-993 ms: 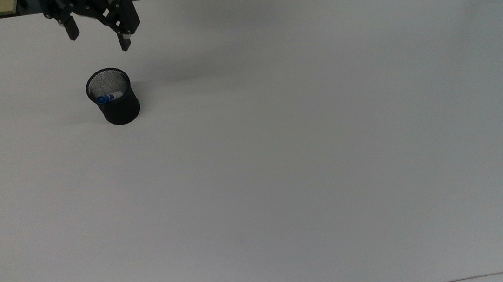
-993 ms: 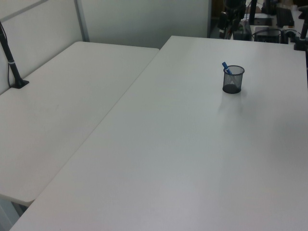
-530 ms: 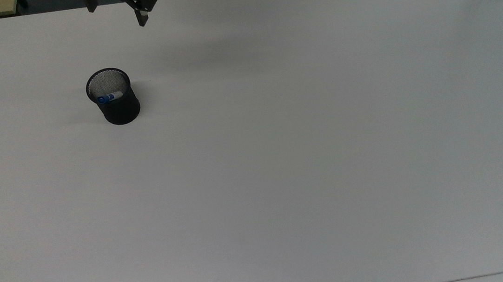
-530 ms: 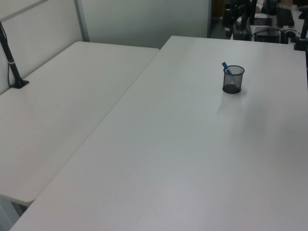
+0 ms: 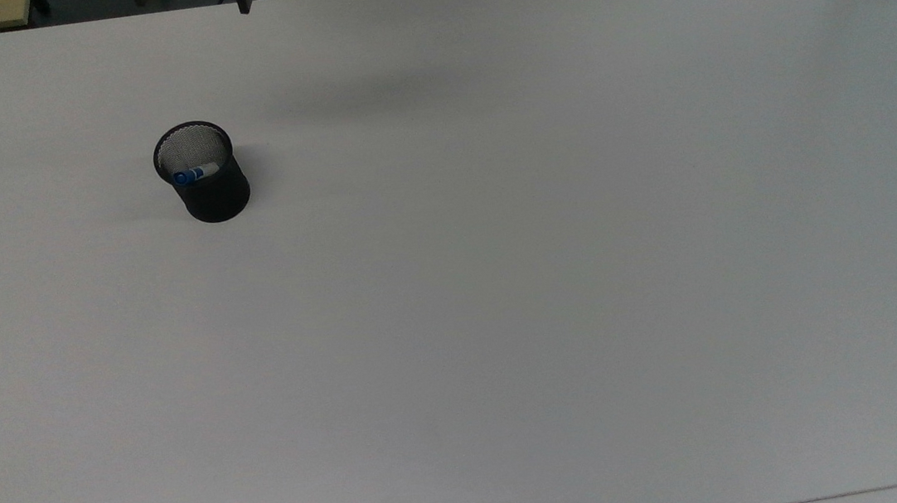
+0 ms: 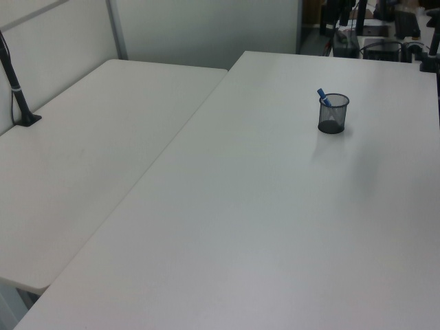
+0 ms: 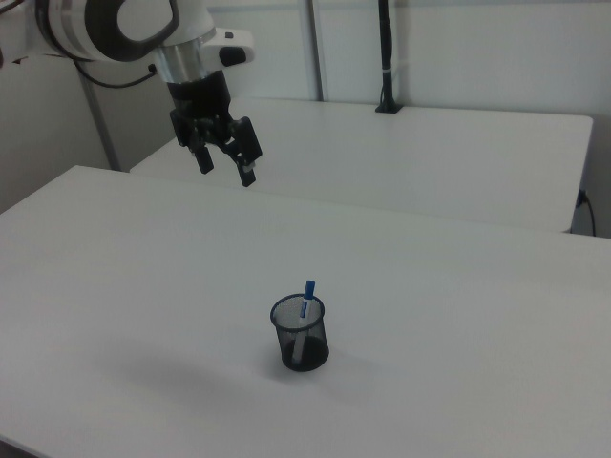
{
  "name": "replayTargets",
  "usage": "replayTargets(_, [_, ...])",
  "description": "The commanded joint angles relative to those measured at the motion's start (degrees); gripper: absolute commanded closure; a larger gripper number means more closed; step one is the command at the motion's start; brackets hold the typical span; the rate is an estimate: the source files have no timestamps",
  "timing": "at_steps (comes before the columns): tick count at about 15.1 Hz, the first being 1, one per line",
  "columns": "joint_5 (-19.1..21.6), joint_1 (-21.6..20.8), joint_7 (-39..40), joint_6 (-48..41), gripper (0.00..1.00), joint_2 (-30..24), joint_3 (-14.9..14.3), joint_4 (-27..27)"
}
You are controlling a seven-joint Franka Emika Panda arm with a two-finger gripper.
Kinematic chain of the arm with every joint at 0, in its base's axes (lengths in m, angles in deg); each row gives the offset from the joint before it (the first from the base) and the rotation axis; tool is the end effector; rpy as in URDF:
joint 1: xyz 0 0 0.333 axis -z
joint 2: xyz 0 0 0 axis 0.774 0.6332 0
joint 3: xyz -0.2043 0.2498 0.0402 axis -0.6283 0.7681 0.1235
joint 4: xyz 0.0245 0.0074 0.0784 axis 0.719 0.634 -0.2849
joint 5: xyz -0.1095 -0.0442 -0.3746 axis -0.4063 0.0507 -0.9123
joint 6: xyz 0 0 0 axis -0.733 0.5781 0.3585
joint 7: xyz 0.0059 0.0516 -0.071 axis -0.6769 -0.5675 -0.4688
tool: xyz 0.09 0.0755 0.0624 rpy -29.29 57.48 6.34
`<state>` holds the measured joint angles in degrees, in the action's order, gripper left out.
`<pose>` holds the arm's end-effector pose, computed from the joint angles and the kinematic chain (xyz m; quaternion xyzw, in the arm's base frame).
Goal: Insert the marker
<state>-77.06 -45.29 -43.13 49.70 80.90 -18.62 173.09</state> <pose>0.5528 -0.0767 0.6096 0.9954 -0.0787 0.0494 0.0217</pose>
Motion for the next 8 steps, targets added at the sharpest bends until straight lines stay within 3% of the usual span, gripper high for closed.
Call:
replayTargets(1, [0.4,-3.3,-5.9,-0.6,0.00,-0.1,-1.3,0.3])
replayTargets(8, [0.4,-3.3,-4.7,-0.8,0.00,-0.2,-1.4,0.4])
